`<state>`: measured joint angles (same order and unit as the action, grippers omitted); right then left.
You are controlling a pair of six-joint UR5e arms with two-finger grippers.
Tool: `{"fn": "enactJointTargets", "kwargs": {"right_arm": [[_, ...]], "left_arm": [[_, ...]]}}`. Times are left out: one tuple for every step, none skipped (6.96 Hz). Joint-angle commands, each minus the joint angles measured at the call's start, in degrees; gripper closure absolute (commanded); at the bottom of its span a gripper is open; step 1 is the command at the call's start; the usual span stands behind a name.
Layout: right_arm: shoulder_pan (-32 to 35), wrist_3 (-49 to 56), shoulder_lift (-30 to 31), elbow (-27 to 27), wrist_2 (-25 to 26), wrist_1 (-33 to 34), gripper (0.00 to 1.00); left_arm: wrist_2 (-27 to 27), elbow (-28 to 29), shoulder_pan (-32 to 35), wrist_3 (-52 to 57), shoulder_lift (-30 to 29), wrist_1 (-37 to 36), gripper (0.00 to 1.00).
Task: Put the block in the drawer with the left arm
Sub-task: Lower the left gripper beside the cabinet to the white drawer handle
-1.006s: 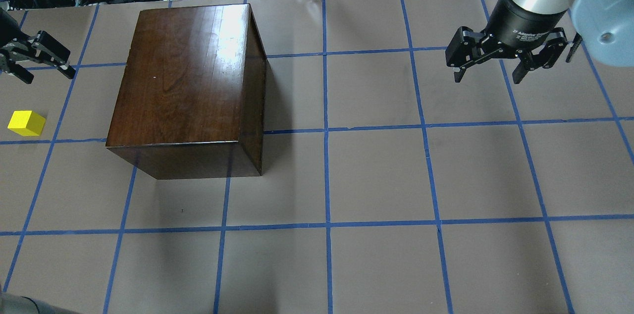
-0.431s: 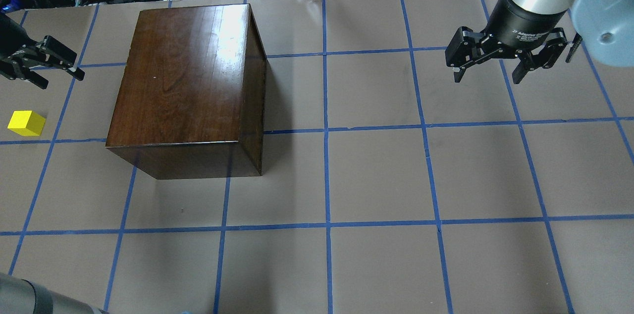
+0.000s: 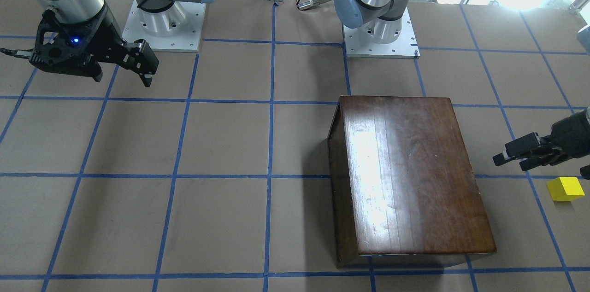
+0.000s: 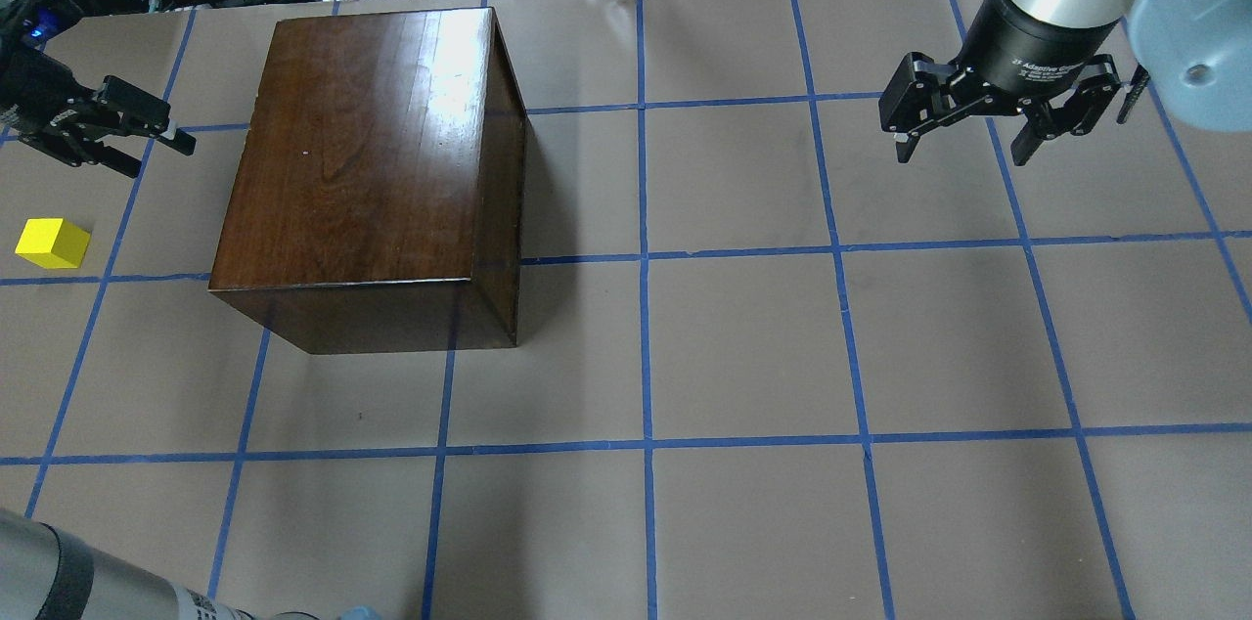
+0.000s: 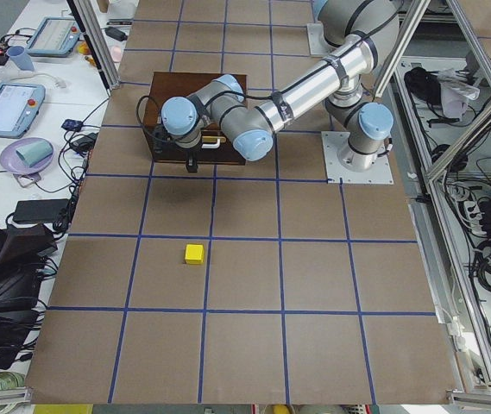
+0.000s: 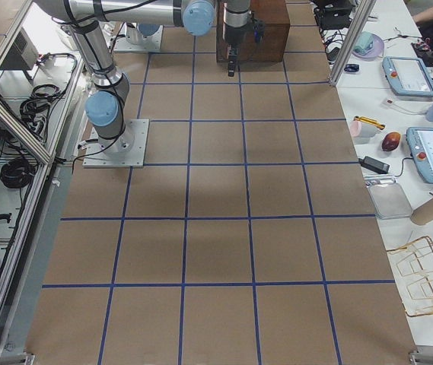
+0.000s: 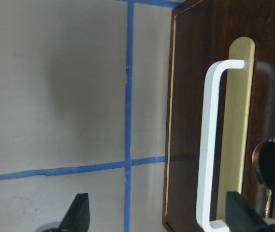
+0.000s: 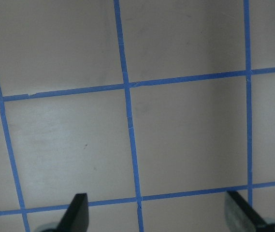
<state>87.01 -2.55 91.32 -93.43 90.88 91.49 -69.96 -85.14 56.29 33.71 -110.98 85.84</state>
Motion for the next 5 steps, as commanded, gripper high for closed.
{"fn": "enactJointTargets", "kwargs": {"right_arm": [[0.0,0.0,0.0,0.0,0.0,0.0,0.0],[0.0,0.0,0.0,0.0,0.0,0.0,0.0],[0.0,0.0,0.0,0.0,0.0,0.0,0.0],[0.0,0.0,0.0,0.0,0.0,0.0,0.0],[0.0,0.0,0.0,0.0,0.0,0.0,0.0]], "left_arm": [[3.08,-2.48,-0.04,-0.22,-1.08,-2.67,0.0],[3.34,-2.92,-0.04,-0.49,-1.61,-3.39,0.0],[5.78,-3.45,-0.04,-2.05,-2.66,-3.92,0.0],[6.67,-3.63,-0.04,-3.9,-3.36,-5.49,0.0],[6.68,-3.63,-0.04,-4.0,-3.72,-5.51,0.0]]}}
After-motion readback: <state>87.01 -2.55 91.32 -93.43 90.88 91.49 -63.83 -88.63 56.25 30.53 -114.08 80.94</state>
